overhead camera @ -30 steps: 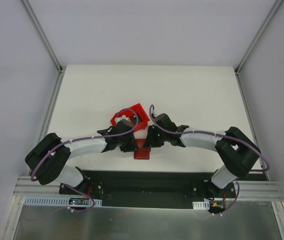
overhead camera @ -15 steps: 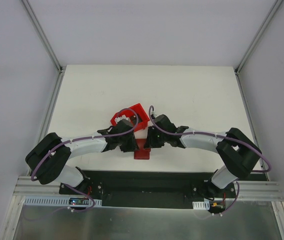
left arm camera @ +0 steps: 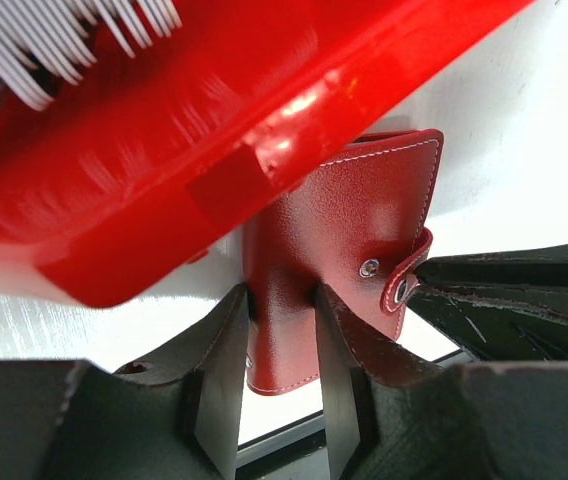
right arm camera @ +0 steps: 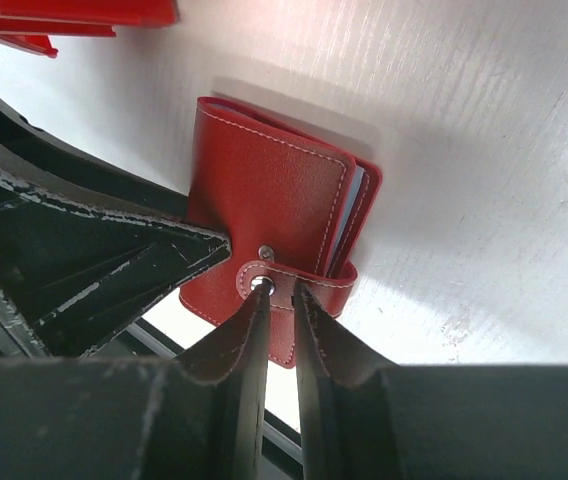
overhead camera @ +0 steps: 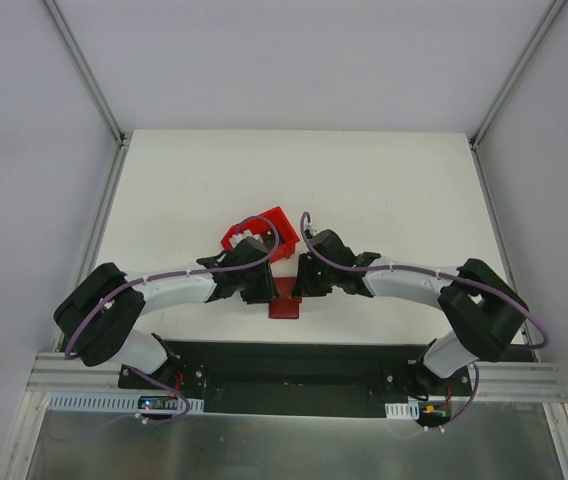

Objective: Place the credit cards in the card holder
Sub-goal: Close the card holder at the center of the board.

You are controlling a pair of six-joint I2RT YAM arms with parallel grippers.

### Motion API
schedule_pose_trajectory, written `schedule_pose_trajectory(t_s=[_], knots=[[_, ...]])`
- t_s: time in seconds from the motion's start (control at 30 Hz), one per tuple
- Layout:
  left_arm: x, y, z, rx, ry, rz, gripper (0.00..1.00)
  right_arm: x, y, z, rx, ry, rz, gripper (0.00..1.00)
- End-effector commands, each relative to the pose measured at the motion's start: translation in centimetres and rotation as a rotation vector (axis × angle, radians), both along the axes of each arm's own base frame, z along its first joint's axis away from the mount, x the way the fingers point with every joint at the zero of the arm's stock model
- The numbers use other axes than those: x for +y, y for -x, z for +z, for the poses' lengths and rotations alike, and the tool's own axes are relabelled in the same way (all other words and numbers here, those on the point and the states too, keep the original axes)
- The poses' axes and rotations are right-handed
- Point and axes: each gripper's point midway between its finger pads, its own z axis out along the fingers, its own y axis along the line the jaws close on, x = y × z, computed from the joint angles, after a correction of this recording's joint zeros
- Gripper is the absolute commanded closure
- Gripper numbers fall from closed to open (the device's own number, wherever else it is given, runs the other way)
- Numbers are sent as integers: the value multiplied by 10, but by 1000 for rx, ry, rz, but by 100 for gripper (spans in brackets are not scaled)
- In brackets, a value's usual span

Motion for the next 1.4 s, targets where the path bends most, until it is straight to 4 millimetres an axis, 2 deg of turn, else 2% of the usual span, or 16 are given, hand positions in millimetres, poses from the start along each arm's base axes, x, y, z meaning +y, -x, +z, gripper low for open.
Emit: schedule_pose_trajectory(t_s=[0.0,0.6,0.67,0.83,1.07,1.2,1.37], knots=[[7,17,-22,66,-62,-43,71,9,-5,1,-12,-30,-4,82],[9,21,-26,87,-62,-37,72,22,-1,-3,-31,8,20,83],[9,23,-26,89,-60,-40,73,14,-1,-9,-32,57,2,86],[9,23,-25,84,-59,-37,72,6,-5,-7,-81,122,1,86],[7,16,-19,54,-53,-36,70,5,-4,16,-130,68,-1,84],[4,7,-11,8,-52,-46,65,0,0,14,-116,72,-12,84],[-1,-2,-1,-35,-48,-72,64,4,1,11,-95,57,-19,84]])
